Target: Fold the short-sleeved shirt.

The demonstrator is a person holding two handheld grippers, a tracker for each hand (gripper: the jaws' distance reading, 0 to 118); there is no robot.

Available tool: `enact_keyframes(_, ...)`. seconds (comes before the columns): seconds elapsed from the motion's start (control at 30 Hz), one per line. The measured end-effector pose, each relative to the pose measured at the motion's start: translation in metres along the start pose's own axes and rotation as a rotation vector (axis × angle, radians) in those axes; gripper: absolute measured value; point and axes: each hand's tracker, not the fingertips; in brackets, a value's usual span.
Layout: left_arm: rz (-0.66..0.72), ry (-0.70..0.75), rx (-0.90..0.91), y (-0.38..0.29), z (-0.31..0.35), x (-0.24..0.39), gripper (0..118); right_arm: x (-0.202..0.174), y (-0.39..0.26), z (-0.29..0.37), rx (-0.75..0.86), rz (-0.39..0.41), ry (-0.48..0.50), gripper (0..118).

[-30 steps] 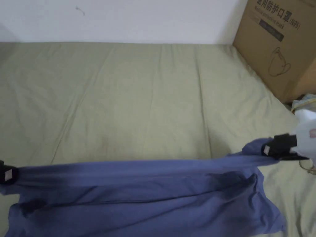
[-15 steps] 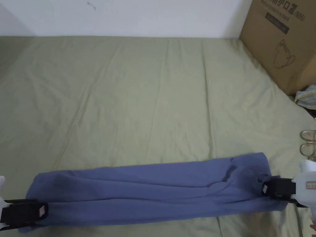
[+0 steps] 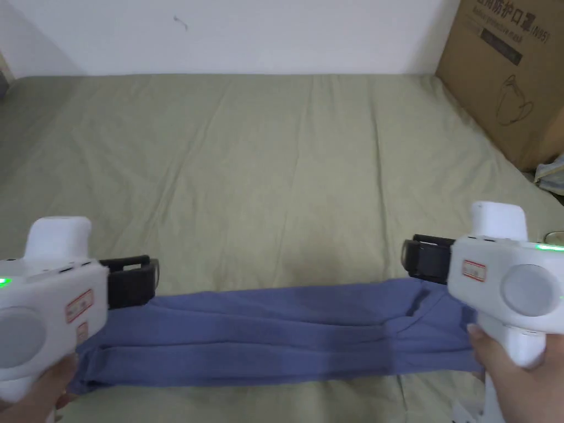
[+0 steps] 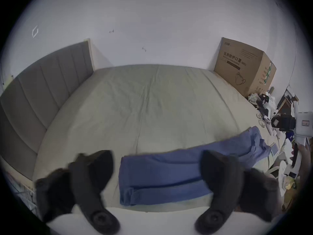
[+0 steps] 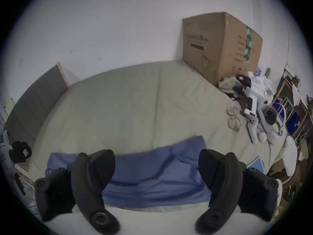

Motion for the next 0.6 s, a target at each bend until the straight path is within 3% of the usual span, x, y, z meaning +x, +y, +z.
enact_keyframes(0.03, -0.009, 0.008, -0.002, -0.001, -0.003, 0.005, 24, -0.008, -0.001, 0.0, 0.006, -0.002, 0.018, 62)
enact_keyframes(0.07, -0.018, 0.024, -0.009, -0.001, -0.006, 0.011, 0, -0.016, -0.001, -0.002, 0.006, -0.002, 0.033, 24)
enact_keyframes(0.1, -0.026, 0.044, -0.018, -0.002, -0.009, 0.017, 0, -0.024, -0.002, -0.006, 0.0, 0.004, 0.021, 2)
enact_keyframes(0.33, 0.039, 0.059, 0.002, -0.011, -0.012, 0.025, 0, -0.052, -0.008, -0.02, -0.038, 0.056, -0.047, 2)
enact_keyframes(0.4, 0.037, 0.066, 0.004, -0.013, -0.012, 0.023, 0, -0.059, -0.008, -0.024, -0.06, 0.105, -0.114, 2)
enact_keyframes(0.47, 0.066, 0.03, 0.019, -0.011, -0.013, 0.025, 0, -0.06, -0.01, -0.028, -0.056, 0.094, -0.092, 2)
enact_keyframes(0.53, 0.151, -0.039, -0.017, -0.015, -0.014, 0.029, 0, -0.062, -0.011, -0.031, -0.076, 0.088, -0.078, 2)
enact_keyframes(0.6, 0.306, -0.172, -0.067, -0.024, -0.022, -0.017, 0, -0.061, -0.015, -0.034, -0.098, 0.071, -0.04, 2)
